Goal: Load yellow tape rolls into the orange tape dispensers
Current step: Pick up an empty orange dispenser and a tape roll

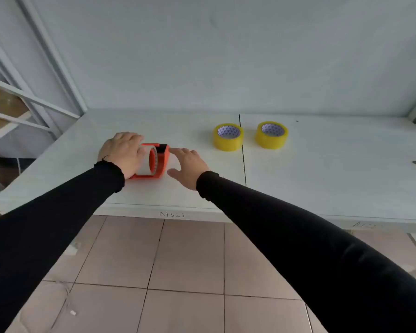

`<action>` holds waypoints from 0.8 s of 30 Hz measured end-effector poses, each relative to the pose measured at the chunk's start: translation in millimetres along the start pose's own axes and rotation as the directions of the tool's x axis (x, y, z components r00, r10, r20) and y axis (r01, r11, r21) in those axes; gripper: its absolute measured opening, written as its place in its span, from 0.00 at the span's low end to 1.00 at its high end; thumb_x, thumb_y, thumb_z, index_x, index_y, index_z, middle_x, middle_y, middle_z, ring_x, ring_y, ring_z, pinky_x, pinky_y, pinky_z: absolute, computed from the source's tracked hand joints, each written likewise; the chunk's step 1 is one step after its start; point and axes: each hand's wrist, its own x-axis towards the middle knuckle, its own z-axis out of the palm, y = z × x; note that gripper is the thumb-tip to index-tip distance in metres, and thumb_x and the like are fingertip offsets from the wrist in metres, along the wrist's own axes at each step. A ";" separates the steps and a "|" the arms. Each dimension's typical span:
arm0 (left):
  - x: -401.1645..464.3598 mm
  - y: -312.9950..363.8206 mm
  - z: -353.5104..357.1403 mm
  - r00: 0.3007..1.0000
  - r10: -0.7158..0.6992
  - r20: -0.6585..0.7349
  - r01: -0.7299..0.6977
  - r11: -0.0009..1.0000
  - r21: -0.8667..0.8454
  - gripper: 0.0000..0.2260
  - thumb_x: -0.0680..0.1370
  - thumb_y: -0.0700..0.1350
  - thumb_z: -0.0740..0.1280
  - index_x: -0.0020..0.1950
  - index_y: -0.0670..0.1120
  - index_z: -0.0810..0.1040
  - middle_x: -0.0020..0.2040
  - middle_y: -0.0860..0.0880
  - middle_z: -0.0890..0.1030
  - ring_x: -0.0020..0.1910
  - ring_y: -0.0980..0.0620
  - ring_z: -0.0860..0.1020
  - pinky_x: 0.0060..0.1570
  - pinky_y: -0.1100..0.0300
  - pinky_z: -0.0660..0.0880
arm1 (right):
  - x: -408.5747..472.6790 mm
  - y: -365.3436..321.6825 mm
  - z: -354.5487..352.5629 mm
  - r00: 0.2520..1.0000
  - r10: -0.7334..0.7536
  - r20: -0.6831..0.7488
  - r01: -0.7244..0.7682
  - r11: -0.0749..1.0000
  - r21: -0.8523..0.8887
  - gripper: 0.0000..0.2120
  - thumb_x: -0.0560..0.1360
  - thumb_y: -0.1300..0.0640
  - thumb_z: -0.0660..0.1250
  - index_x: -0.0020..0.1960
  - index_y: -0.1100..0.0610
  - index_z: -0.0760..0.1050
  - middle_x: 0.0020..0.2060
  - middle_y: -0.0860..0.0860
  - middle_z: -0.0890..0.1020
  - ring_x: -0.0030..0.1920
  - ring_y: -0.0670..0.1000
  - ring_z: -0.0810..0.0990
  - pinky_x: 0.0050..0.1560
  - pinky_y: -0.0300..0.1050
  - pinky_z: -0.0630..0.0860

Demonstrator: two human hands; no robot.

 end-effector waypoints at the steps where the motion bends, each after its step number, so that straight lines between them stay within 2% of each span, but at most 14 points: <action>1: -3.7 -1.3 -0.1 1.000 -0.021 0.007 0.021 1.000 0.021 0.22 0.83 0.51 0.52 0.75 0.46 0.68 0.75 0.47 0.70 0.75 0.45 0.64 0.71 0.48 0.64 | 2.4 -5.1 1.5 1.000 -0.005 0.011 0.005 0.999 0.034 0.29 0.80 0.52 0.64 0.79 0.55 0.63 0.73 0.57 0.72 0.73 0.61 0.67 0.71 0.56 0.68; 4: -10.8 -5.7 2.1 0.996 -0.076 0.046 0.073 0.995 0.062 0.23 0.82 0.52 0.52 0.74 0.46 0.70 0.75 0.46 0.69 0.75 0.45 0.63 0.71 0.49 0.64 | 6.6 -27.2 12.1 0.993 0.055 0.104 -0.071 0.985 0.158 0.23 0.79 0.50 0.62 0.72 0.55 0.72 0.62 0.60 0.79 0.64 0.63 0.75 0.64 0.55 0.74; 6: -15.2 -4.7 3.3 0.993 -0.097 0.068 0.092 0.993 0.074 0.23 0.81 0.52 0.52 0.73 0.46 0.71 0.76 0.46 0.68 0.75 0.45 0.63 0.71 0.50 0.63 | 18.9 -30.1 29.1 0.980 0.133 0.148 -0.170 0.945 0.278 0.24 0.74 0.46 0.62 0.69 0.53 0.73 0.56 0.58 0.80 0.56 0.61 0.79 0.56 0.54 0.79; 7: -16.8 -4.2 4.0 0.993 -0.098 0.071 0.092 0.992 0.082 0.23 0.81 0.52 0.52 0.73 0.46 0.71 0.76 0.46 0.68 0.76 0.45 0.62 0.71 0.51 0.62 | 27.4 -28.5 39.0 0.975 0.147 0.166 -0.195 0.924 0.328 0.24 0.74 0.48 0.63 0.68 0.54 0.73 0.55 0.56 0.79 0.54 0.59 0.79 0.54 0.51 0.79; 9: -20.4 -2.2 6.3 0.992 -0.108 0.066 0.102 0.991 0.082 0.22 0.82 0.51 0.53 0.73 0.45 0.71 0.76 0.46 0.68 0.76 0.45 0.62 0.72 0.51 0.60 | 29.6 -34.9 44.7 0.967 0.146 0.210 -0.221 0.891 0.396 0.14 0.78 0.54 0.64 0.62 0.59 0.73 0.51 0.54 0.76 0.50 0.56 0.75 0.46 0.43 0.74; 11: -21.7 -1.6 11.7 0.990 -0.125 0.071 0.120 0.990 0.070 0.22 0.82 0.51 0.53 0.72 0.44 0.72 0.75 0.46 0.69 0.76 0.45 0.61 0.74 0.51 0.58 | 25.4 -40.0 46.4 0.965 0.138 0.221 -0.226 0.866 0.447 0.01 0.81 0.60 0.62 0.51 0.57 0.71 0.46 0.53 0.74 0.44 0.54 0.73 0.38 0.39 0.68; 12: -22.5 -1.0 14.1 0.989 -0.132 0.071 0.127 0.990 0.066 0.22 0.82 0.51 0.53 0.72 0.43 0.72 0.74 0.46 0.70 0.77 0.45 0.60 0.75 0.51 0.56 | 24.1 -40.6 46.9 0.966 0.142 0.217 -0.232 0.844 0.484 0.03 0.81 0.61 0.61 0.48 0.56 0.71 0.43 0.53 0.74 0.41 0.53 0.72 0.38 0.39 0.67; 14: -24.3 2.8 17.3 0.989 -0.139 0.049 0.138 0.990 0.028 0.21 0.81 0.50 0.55 0.71 0.43 0.73 0.74 0.47 0.71 0.77 0.44 0.59 0.75 0.51 0.56 | 21.0 -39.4 47.2 0.965 0.164 0.205 -0.251 0.805 0.538 0.03 0.81 0.62 0.61 0.49 0.58 0.72 0.44 0.55 0.75 0.43 0.54 0.73 0.45 0.43 0.70; 16: -29.9 12.6 16.5 0.989 -0.149 0.022 0.150 0.988 -0.028 0.20 0.81 0.49 0.57 0.69 0.43 0.75 0.72 0.47 0.72 0.75 0.43 0.61 0.72 0.51 0.60 | 16.0 -37.0 45.6 0.962 0.205 0.181 -0.273 0.765 0.583 0.04 0.81 0.60 0.63 0.47 0.60 0.73 0.44 0.56 0.75 0.45 0.55 0.73 0.48 0.45 0.69; 18: -34.4 28.2 15.5 0.985 -0.171 -0.015 0.169 0.982 -0.084 0.17 0.81 0.48 0.58 0.66 0.45 0.76 0.68 0.46 0.75 0.70 0.41 0.66 0.65 0.51 0.64 | 8.8 -32.7 41.6 0.954 0.269 0.129 -0.290 0.729 0.621 0.13 0.80 0.57 0.66 0.38 0.58 0.69 0.36 0.53 0.72 0.37 0.52 0.70 0.41 0.44 0.67; 20: -39.7 47.2 13.5 0.981 -0.195 0.012 0.193 0.956 -0.220 0.15 0.80 0.48 0.58 0.61 0.45 0.78 0.60 0.44 0.79 0.61 0.40 0.72 0.57 0.51 0.68 | 0.0 -22.4 38.1 0.941 0.331 0.064 -0.292 0.707 0.644 0.18 0.80 0.54 0.66 0.35 0.54 0.64 0.32 0.50 0.68 0.33 0.50 0.65 0.36 0.42 0.64; 21: -40.7 55.9 15.0 0.975 -0.216 0.044 0.217 0.903 -0.370 0.13 0.80 0.48 0.59 0.57 0.44 0.77 0.55 0.44 0.80 0.55 0.41 0.75 0.51 0.53 0.69 | -3.1 -15.2 36.3 0.934 0.356 0.026 -0.287 0.705 0.649 0.19 0.79 0.53 0.67 0.34 0.54 0.63 0.32 0.50 0.67 0.34 0.51 0.65 0.37 0.43 0.64; 22: -43.3 65.9 14.0 0.964 -0.238 0.119 0.264 0.798 -0.541 0.10 0.80 0.47 0.60 0.55 0.43 0.76 0.50 0.44 0.79 0.50 0.43 0.75 0.47 0.55 0.68 | -8.6 -9.4 31.7 0.929 0.369 -0.002 -0.280 0.707 0.650 0.19 0.79 0.52 0.67 0.34 0.53 0.63 0.32 0.50 0.68 0.35 0.52 0.66 0.39 0.44 0.65; 24: -46.7 84.6 14.9 0.925 -0.241 0.292 0.374 0.459 -0.806 0.09 0.81 0.46 0.63 0.54 0.40 0.77 0.47 0.41 0.78 0.48 0.43 0.77 0.48 0.55 0.72 | -16.3 5.6 24.4 0.932 0.360 -0.035 -0.253 0.718 0.648 0.18 0.78 0.51 0.69 0.35 0.53 0.64 0.36 0.54 0.71 0.39 0.53 0.69 0.42 0.48 0.67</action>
